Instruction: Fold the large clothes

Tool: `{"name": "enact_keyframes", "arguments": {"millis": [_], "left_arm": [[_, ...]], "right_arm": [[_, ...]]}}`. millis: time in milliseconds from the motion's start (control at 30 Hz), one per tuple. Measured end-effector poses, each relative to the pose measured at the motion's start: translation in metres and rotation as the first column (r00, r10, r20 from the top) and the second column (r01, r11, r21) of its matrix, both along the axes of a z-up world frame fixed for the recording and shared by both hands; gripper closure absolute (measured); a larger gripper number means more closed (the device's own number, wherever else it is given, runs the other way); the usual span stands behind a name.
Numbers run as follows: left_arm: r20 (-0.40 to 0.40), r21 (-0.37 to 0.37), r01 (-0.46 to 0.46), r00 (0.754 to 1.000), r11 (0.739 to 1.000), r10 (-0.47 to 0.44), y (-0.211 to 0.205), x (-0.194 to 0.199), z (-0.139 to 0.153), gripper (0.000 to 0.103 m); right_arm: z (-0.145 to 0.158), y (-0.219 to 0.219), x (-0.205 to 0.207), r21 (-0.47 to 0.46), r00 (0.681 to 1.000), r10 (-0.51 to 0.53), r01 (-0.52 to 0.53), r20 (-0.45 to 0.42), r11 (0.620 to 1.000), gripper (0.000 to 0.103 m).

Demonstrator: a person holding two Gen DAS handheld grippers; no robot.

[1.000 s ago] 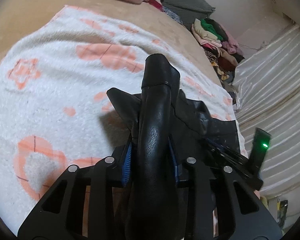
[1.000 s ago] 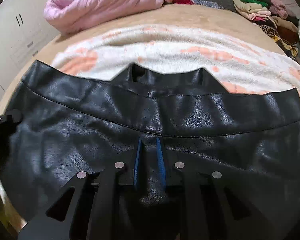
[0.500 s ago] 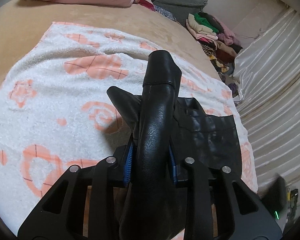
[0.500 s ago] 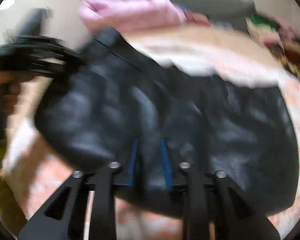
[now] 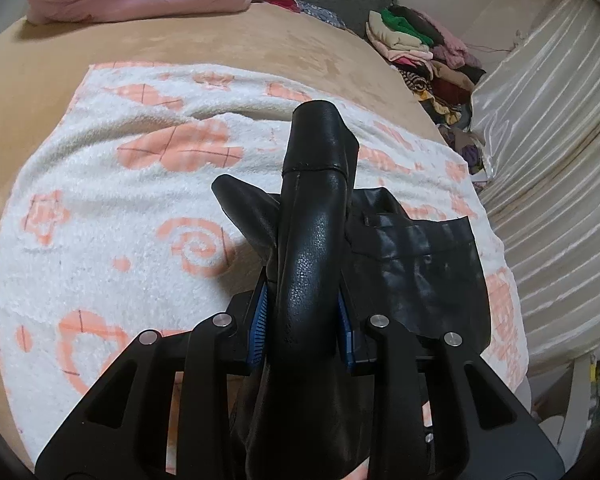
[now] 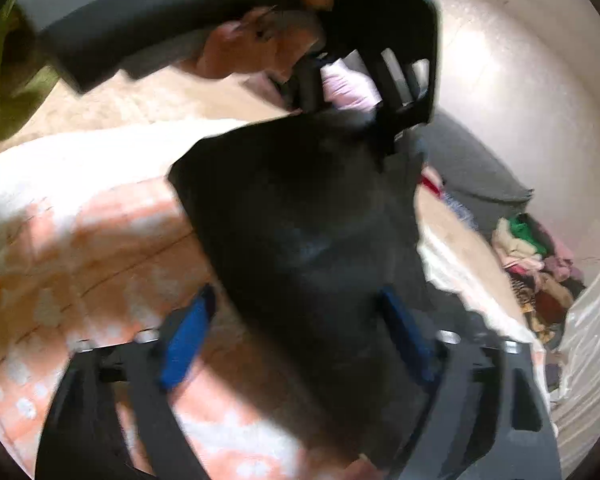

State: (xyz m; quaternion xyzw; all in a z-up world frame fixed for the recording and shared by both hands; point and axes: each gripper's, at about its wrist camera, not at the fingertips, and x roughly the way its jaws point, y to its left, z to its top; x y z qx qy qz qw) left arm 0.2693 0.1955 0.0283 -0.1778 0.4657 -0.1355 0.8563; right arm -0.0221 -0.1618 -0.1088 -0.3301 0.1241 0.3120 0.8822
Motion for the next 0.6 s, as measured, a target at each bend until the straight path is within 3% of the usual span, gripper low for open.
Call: {"name": "enact_keyframes", "arguments": {"millis": [167, 267, 433, 600], "left_arm": [[0.031, -0.014, 0.007, 0.999, 1.0, -0.006, -0.015, 0.0, 0.021, 0.083], [0.057, -0.008, 0.017, 0.998, 1.0, -0.016, -0.03, 0.0, 0.035, 0.083], [0.089, -0.023, 0.041, 0.995, 0.999, -0.039, -0.066, 0.006, 0.056, 0.08], [0.116, -0.029, 0.073, 0.991, 0.997, -0.07, -0.106, 0.013, 0.068, 0.076]], "right_arm": [[0.023, -0.024, -0.003, 0.065, 0.999, 0.03, -0.031, 0.019, 0.997, 0.067], [0.044, -0.05, -0.006, 0.138, 1.0, 0.005, -0.005, -0.003, 0.99, 0.077], [0.075, -0.097, 0.011, 0.236, 0.998, -0.048, 0.054, -0.03, 0.97, 0.082], [0.085, -0.139, 0.016, 0.328, 0.993, -0.105, 0.119, -0.06, 0.937, 0.083]]}}
